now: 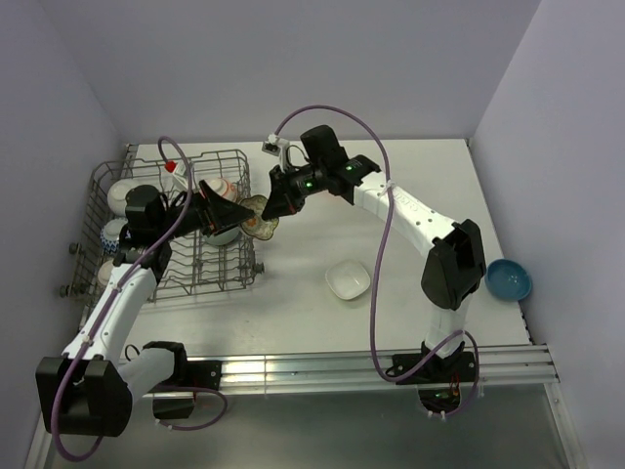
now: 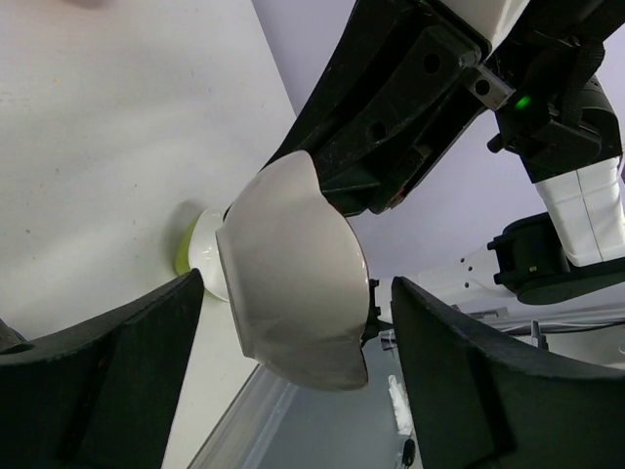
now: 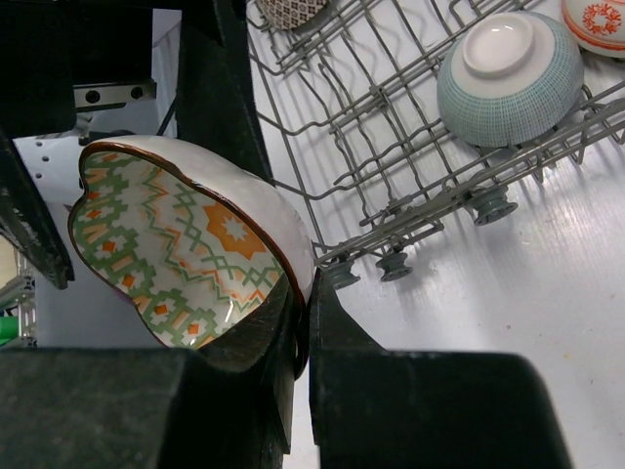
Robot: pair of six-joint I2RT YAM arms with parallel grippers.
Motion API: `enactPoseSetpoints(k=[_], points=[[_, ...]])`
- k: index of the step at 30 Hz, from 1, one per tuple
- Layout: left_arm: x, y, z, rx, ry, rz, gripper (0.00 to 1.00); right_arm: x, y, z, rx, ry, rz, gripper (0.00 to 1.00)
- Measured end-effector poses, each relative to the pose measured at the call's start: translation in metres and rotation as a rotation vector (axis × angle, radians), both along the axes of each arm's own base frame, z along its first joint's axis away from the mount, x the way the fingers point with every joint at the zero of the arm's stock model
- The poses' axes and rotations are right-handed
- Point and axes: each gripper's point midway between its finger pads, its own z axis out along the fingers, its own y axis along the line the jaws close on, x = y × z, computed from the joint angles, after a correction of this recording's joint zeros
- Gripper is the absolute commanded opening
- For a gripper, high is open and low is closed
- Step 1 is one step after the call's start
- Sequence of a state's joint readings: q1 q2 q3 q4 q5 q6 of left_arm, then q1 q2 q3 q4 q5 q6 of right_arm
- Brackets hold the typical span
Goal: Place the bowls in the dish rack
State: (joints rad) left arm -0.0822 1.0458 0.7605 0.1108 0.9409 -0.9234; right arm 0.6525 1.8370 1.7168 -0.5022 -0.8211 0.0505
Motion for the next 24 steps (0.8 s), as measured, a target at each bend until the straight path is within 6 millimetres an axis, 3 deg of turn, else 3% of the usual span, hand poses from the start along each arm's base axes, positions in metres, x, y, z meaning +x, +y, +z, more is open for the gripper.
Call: enactPoseSetpoints(k=[6,10,12,15,18,21,23,24], points=[[-0.001,-0.001,0.0,-0.01,0.013,-0.003,0.5,0.0,0.0,-0.001,-0.001,-0.002,0.002,0.0],[0.001,-0.001,-0.004,-0.012,0.035,-0.001,0.41,0.003,-0.002,-0.004,-0.018,-0.004,-0.013,0.0],[0.002,-0.001,-0.006,-0.012,0.046,-0.001,0.43,0.003,-0.002,-0.007,-0.025,0.002,-0.017,0.0],[0.004,-0.001,-0.01,-0.01,0.063,-0.002,0.63,0.004,-0.002,-0.011,-0.034,0.01,-0.021,0.0],[0.003,-0.002,-0.015,-0.014,0.094,-0.015,0.66,0.006,-0.002,-0.012,-0.039,0.008,-0.029,0.0],[0.002,-0.003,-0.019,-0.015,0.119,-0.026,0.65,0.009,-0.002,-0.012,-0.044,-0.001,-0.04,0.0],[0.002,-0.003,-0.02,-0.015,0.125,-0.028,0.6,0.009,-0.002,-0.01,-0.042,-0.004,-0.042,0.0],[0.002,-0.003,-0.02,-0.015,0.126,-0.028,0.51,0.009,-0.002,-0.01,-0.041,-0.005,-0.042,0.0]])
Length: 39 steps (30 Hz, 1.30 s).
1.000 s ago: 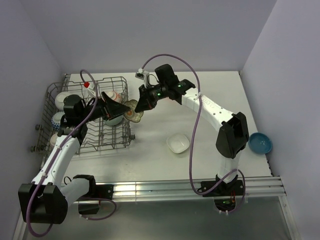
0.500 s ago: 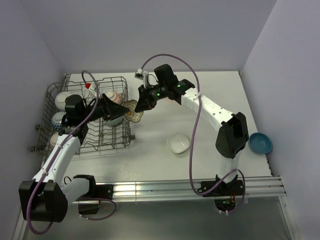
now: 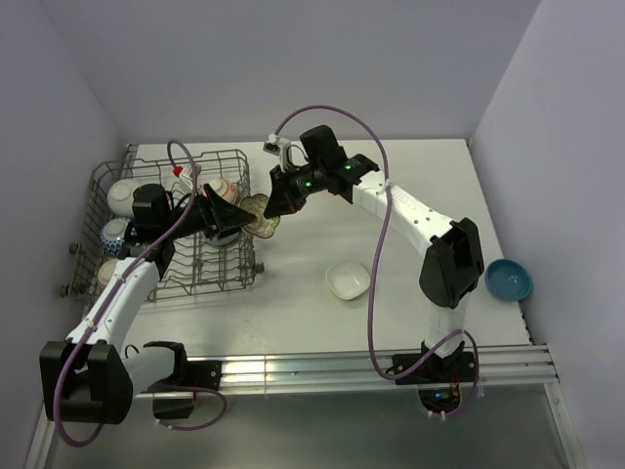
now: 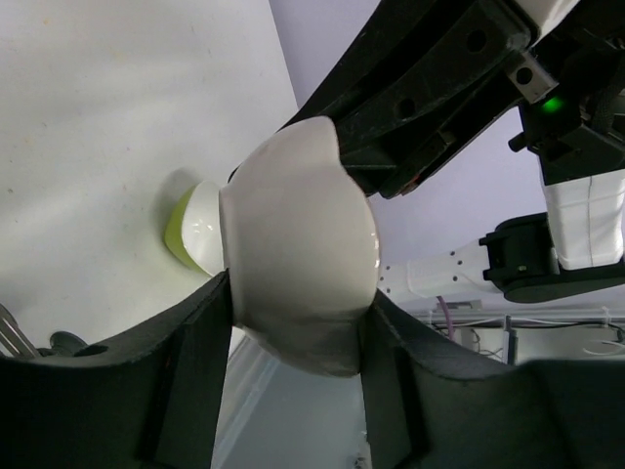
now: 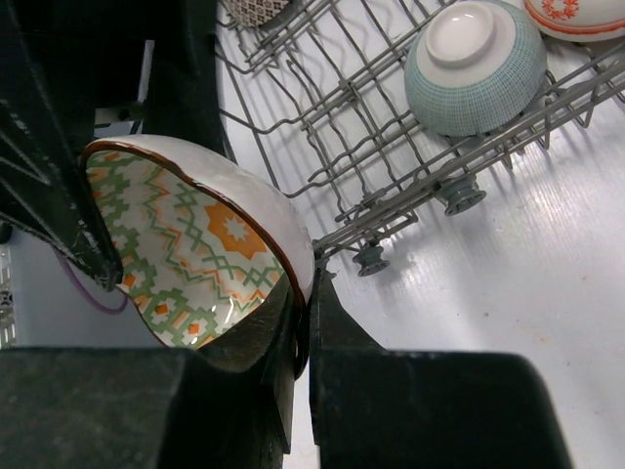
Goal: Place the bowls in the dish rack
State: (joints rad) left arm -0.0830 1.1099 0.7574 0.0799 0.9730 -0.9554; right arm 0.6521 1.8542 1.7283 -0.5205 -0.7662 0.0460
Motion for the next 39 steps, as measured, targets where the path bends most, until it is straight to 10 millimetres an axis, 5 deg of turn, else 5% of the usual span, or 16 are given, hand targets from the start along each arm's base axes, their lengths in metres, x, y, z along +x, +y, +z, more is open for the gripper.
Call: enactPoseSetpoints(k=[6,8,12,21,31,39], points=[[0.001,0.0,0.0,-0.003,0.005,0.002,0.0,0.002,-0.002,-0.004,-0.025,-0.001,-0.022,0.03],[0.001,-0.001,0.0,-0.003,0.005,0.002,0.0,0.002,-0.002,-0.004,-0.026,0.001,-0.022,0.12],[0.004,0.002,-0.001,-0.001,0.01,0.019,0.0,0.001,0.0,0.0,-0.017,0.01,-0.016,0.46],[0.029,0.05,-0.025,0.048,0.109,0.227,0.0,0.002,0.002,0.002,-0.011,0.006,-0.014,0.75],[0.037,0.096,-0.053,0.392,0.137,0.353,0.0,0.012,-0.008,-0.002,-0.037,0.004,-0.051,0.85],[0.026,0.142,-0.092,0.738,0.184,0.405,0.0,0.03,-0.054,0.0,-0.065,0.009,-0.151,0.88]])
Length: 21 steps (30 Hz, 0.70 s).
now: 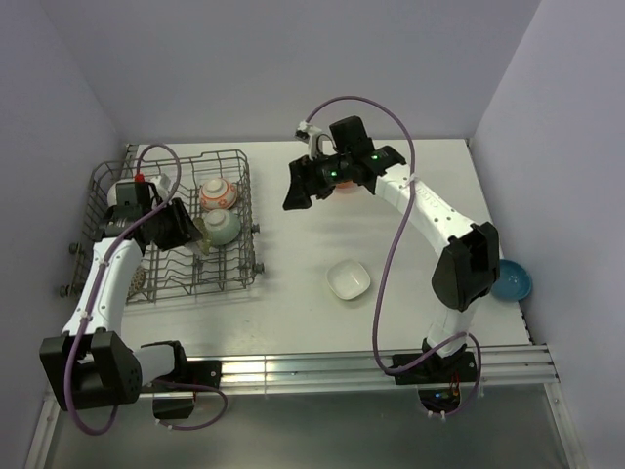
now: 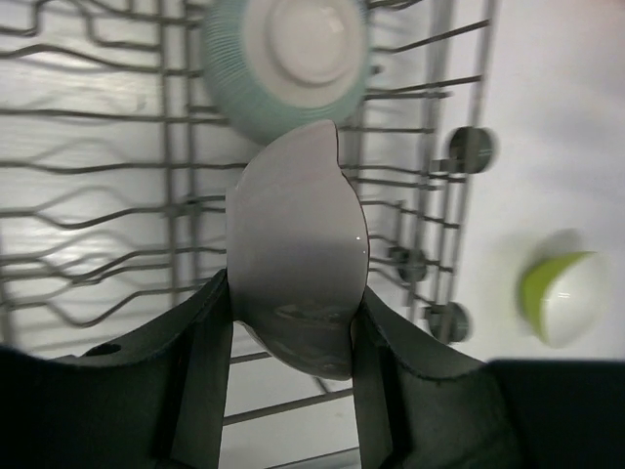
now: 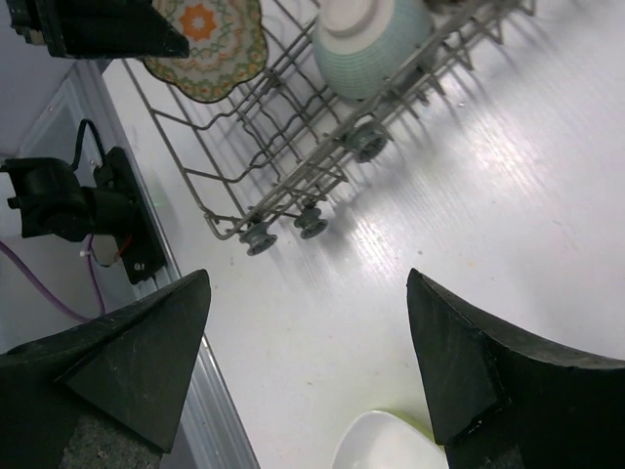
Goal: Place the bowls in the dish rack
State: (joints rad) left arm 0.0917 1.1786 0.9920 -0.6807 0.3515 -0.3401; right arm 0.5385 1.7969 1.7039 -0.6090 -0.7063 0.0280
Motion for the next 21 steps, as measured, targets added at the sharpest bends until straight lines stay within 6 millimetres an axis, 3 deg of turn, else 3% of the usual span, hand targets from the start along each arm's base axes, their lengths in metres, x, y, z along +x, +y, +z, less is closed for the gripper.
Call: enactPoseSetpoints(k=[7,13,21], points=[[-0.013,0.022,-0.023,0.254,0.074,-0.015,0.0,0.013,-0.032,0.005,-0.005,-0.005,-0.08,0.89],[-0.017,0.005,-0.028,0.417,0.068,-0.102,0.0,0.013,-0.042,0.004,-0.011,0.001,-0.098,0.89],[-0.017,0.009,-0.055,0.642,0.155,-0.119,0.0,0.011,-0.047,-0.004,-0.029,0.004,-0.095,0.9]])
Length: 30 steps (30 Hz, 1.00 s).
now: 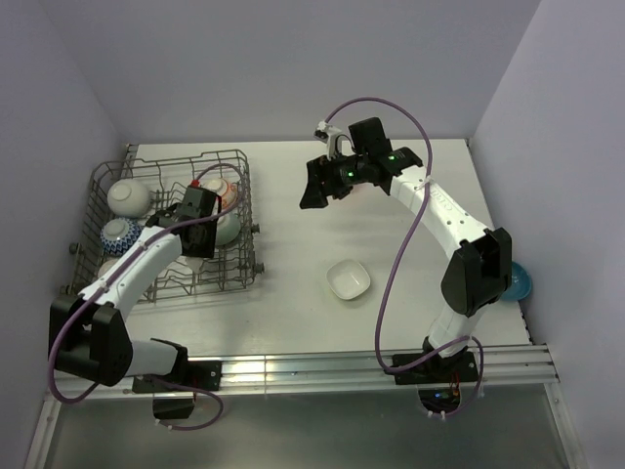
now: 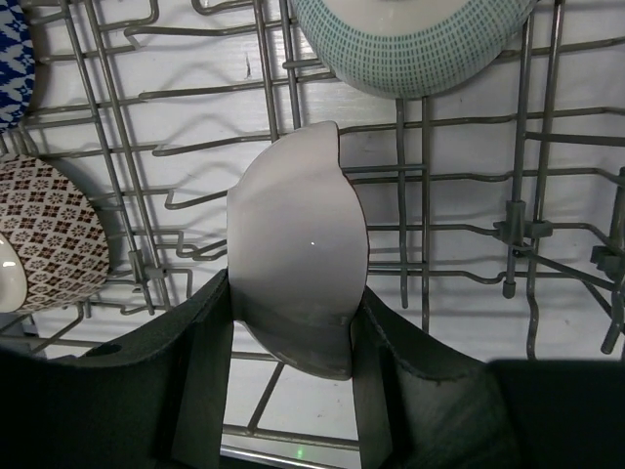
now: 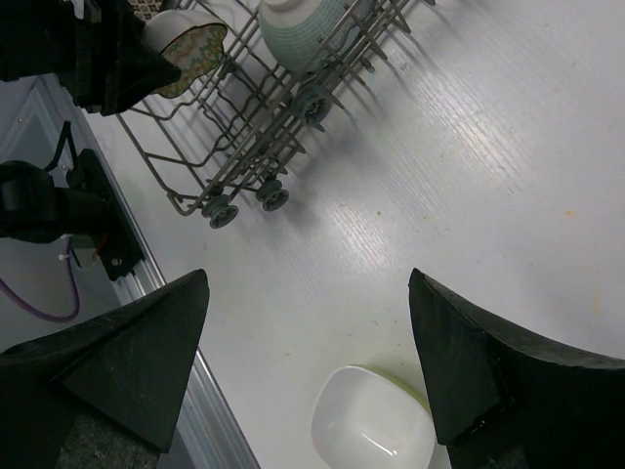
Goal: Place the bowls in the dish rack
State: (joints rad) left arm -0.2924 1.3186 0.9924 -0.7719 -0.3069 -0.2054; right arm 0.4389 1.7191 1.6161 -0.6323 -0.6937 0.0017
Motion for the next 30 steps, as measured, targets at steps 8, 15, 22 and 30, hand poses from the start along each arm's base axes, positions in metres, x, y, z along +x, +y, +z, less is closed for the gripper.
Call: enactPoseSetpoints(k=[8,15,22,30], points=[[0.001,-0.003,-0.009,0.126,0.017,-0.03,0.0,0.003,-0.008,-0.002,-0.013,-0.005,-0.011,0.9],[0.001,-0.01,-0.024,0.183,0.055,-0.04,0.0,0.002,-0.013,-0.005,-0.019,0.001,-0.018,0.91],[0.004,-0.017,-0.031,0.241,0.074,-0.067,0.21,0.002,-0.017,-0.01,-0.029,0.013,-0.029,0.91],[0.009,-0.023,-0.033,0.267,0.096,-0.085,0.64,0.001,-0.021,-0.013,-0.046,0.017,-0.033,0.91]])
